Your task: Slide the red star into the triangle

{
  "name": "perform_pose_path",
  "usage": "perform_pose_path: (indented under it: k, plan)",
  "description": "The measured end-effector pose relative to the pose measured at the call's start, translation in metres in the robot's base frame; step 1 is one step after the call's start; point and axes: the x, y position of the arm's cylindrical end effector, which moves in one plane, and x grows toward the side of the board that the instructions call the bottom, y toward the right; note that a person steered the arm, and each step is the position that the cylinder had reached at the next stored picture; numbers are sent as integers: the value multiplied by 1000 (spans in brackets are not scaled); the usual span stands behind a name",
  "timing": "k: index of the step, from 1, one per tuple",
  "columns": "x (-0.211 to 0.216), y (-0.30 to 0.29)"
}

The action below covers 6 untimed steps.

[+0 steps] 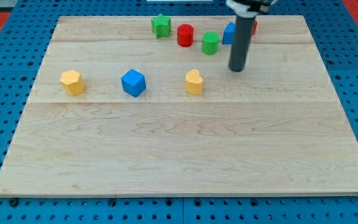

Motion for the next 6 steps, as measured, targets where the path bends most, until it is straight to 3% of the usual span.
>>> perform_pose_path:
  k: [3,4,5,6]
  plan:
    - [-41,76]
    - [-87,116]
    - [-128,111]
    - [-138,43]
